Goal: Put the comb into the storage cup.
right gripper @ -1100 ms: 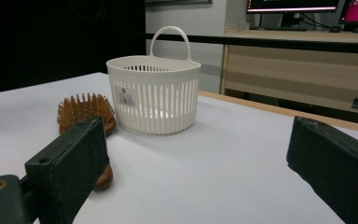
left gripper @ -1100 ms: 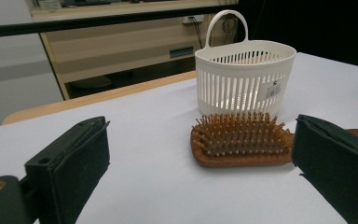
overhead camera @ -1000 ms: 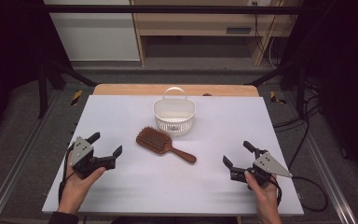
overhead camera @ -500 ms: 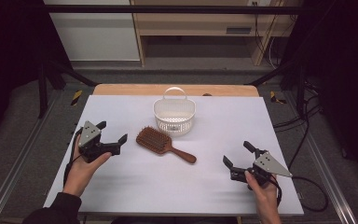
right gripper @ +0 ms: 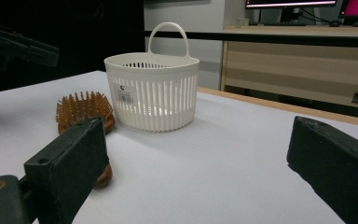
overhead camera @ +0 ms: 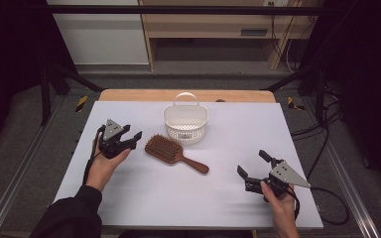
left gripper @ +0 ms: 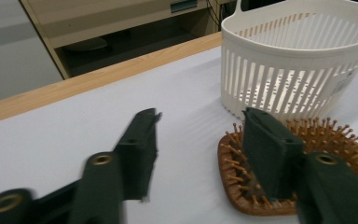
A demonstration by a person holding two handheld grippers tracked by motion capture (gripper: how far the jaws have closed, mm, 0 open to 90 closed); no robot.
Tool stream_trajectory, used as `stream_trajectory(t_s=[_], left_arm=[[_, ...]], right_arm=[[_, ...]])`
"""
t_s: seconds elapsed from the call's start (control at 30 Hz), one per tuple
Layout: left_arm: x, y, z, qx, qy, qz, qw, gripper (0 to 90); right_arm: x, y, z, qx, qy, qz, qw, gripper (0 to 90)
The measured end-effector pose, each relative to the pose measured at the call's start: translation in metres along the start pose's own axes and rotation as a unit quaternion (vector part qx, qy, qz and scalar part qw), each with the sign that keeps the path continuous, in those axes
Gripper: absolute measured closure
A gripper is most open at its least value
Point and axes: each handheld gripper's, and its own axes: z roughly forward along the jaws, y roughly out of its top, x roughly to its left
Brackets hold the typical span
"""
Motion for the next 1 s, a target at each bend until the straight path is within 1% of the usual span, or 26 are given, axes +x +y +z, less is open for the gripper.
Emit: stream_trajectory(t_s=[0.03, 0.1, 0.2, 0.23, 0.33, 0.43, 0.5, 0.6, 0.67, 0.8, 0.87, 1.0], left_arm=[[0.002, -0.001, 0.002, 0.001, -0.001, -0.004, 1.0, 49.4], [0.005, -0.003, 0.006, 0.007, 0.002, -0.005, 1.0, 58.0], [0.009, -0.005, 0.009, 0.014, 0.004, -0.012, 0.9998, 68.7], [0.01, -0.006, 0.01, 0.018, 0.009, -0.009, 0.9998, 70.6], [0.012, -0.008, 0.014, 0.03, 0.008, -0.008, 0.9995, 77.8], [0.012, -0.009, 0.016, 0.04, 0.002, -0.01, 0.9992, 84.2], [0.011, -0.01, 0.019, 0.051, -0.007, -0.014, 0.9986, 88.4], [0.008, -0.01, 0.024, 0.06, -0.015, -0.012, 0.998, 89.7], [0.006, -0.011, 0.027, 0.065, -0.014, -0.007, 0.9978, 89.7], [0.005, -0.011, 0.032, 0.073, -0.012, -0.005, 0.9973, 89.8], [0.005, -0.011, 0.035, 0.081, -0.009, -0.001, 0.9966, 89.7], [0.002, -0.014, 0.043, 0.098, -0.014, 0.004, 0.9951, 89.7]], right_arm=[[0.0, 0.0, 0.0, 0.0, 0.0, 0.0, 1.0, 5.2], [0.0, 0.0, 0.0, 0.0, 0.0, 0.001, 1.0, 5.2], [0.0, 0.0, -0.001, -0.002, 0.0, 0.002, 1.0, 5.2], [0.0, 0.0, -0.001, -0.002, 0.0, 0.001, 1.0, 5.2], [0.0, 0.0, -0.001, 0.001, 0.001, 0.001, 1.0, 5.2], [0.0, 0.0, -0.001, -0.001, 0.001, 0.002, 1.0, 5.3], [0.0, 0.0, -0.001, -0.001, 0.0, 0.001, 1.0, 5.3], [0.0, 0.0, -0.001, 0.0, 0.0, 0.004, 1.0, 5.3], [-0.001, 0.0, -0.001, 0.001, 0.0, 0.004, 1.0, 5.3], [-0.001, 0.0, -0.001, 0.001, -0.001, 0.004, 1.0, 5.4], [-0.001, 0.0, -0.001, -0.001, -0.002, 0.004, 1.0, 5.4], [-0.001, 0.0, -0.002, -0.001, -0.001, 0.003, 1.0, 5.4]])
